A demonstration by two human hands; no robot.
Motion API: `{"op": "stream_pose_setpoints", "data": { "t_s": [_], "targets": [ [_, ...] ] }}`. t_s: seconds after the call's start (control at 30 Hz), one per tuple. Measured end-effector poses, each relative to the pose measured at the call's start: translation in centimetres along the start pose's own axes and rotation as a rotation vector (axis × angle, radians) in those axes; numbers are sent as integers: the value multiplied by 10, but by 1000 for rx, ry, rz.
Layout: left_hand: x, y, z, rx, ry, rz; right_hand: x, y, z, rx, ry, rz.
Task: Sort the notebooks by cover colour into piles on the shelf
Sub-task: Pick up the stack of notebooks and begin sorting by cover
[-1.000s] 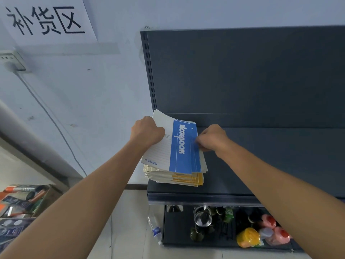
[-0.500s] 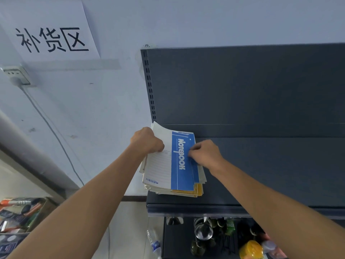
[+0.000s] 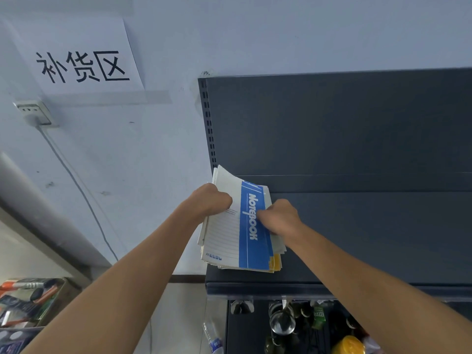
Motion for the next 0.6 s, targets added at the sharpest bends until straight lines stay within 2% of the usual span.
{"op": "stream_pose_setpoints", "data": {
  "t_s": [0.23, 0.4, 0.47, 0.6],
  "targets": [
    [0, -5, 7, 156, 90, 32, 9, -4, -8, -188, -31, -29],
    [-2, 6, 28, 314, 183, -26, 13, -31, -16, -376, -107, 71],
    [-1, 18, 41, 240, 194, -33, 15, -50, -14, -310, -118, 144],
    [5, 45, 71, -93, 265, 26, 22, -93, 8, -165, -65, 232]
  ]
}}
Point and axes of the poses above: each hand's wrist, its own x-axis away from the middle knuckle, its own y-axis out of the palm, z = x × y, the point moved 6 cm from there along -x, towards the middle knuckle, and after that the axes turned 2 degrees about -y, right-handed, at the moved point
